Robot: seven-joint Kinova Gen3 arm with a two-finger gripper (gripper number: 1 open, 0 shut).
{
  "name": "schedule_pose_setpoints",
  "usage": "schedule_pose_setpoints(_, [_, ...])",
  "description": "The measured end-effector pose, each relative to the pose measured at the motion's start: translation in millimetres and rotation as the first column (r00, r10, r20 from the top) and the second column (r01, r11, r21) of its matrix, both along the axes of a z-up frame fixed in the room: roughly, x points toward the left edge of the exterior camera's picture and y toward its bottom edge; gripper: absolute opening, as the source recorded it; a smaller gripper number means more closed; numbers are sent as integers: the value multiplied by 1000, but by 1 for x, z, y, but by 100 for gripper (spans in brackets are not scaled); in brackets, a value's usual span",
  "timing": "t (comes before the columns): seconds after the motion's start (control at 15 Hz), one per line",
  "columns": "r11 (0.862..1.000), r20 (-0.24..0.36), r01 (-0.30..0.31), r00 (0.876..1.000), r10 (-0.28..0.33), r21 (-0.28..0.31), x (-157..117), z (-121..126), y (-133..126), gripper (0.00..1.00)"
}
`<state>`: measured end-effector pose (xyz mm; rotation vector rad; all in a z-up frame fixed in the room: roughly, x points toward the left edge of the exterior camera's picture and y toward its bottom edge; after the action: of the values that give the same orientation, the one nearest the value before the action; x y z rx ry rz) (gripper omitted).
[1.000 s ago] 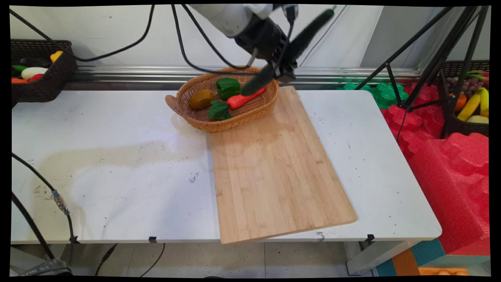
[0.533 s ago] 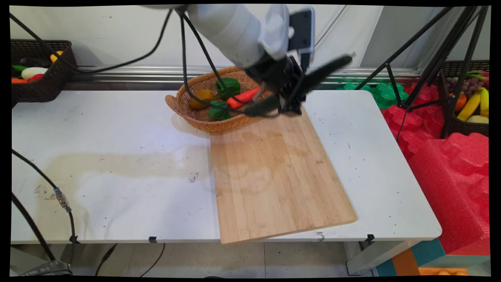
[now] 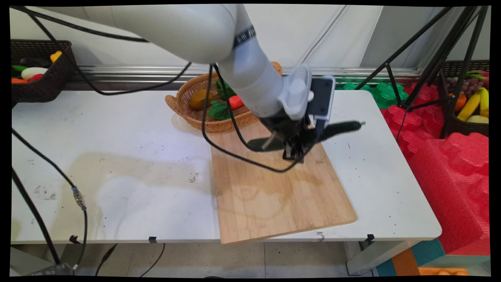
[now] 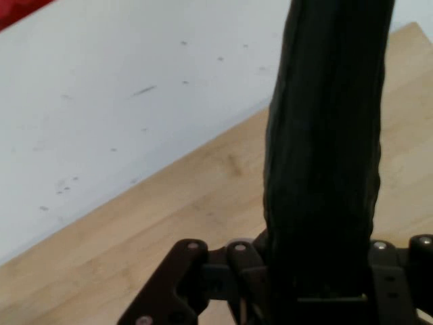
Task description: Place the picked object on the cutting board
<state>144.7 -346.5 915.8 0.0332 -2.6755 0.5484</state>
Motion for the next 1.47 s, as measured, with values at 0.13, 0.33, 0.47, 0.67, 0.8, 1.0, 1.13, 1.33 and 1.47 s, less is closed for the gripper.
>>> schedule_pose_setpoints(0.13, [1000, 20, 14, 1000, -14, 16, -7, -13, 1, 0])
schedule_pose_setpoints(0.33, [999, 50, 31, 998, -34, 44, -16, -34, 2, 0])
schedule_pose_setpoints(0.47, [997, 73, 37, 996, -42, 67, -22, -51, 2, 0])
schedule_pose_setpoints(0.67, [995, 98, 39, 994, -48, 92, -26, -71, 0, 0])
schedule_pose_setpoints(0.8, [994, 103, 39, 993, -50, 99, -29, -80, -1, 0])
schedule_pose_setpoints(1.0, [993, 107, 39, 993, -51, 107, -32, -90, -3, 0])
schedule_pose_setpoints(1.13, [993, 108, 34, 993, -46, 113, -33, -95, -4, 0])
schedule_pose_setpoints(1.33, [992, 104, 20, 994, -33, 124, -36, -102, -7, 100])
schedule_pose_setpoints(1.47, [992, 97, 6, 995, -19, 129, -36, -105, -9, 100])
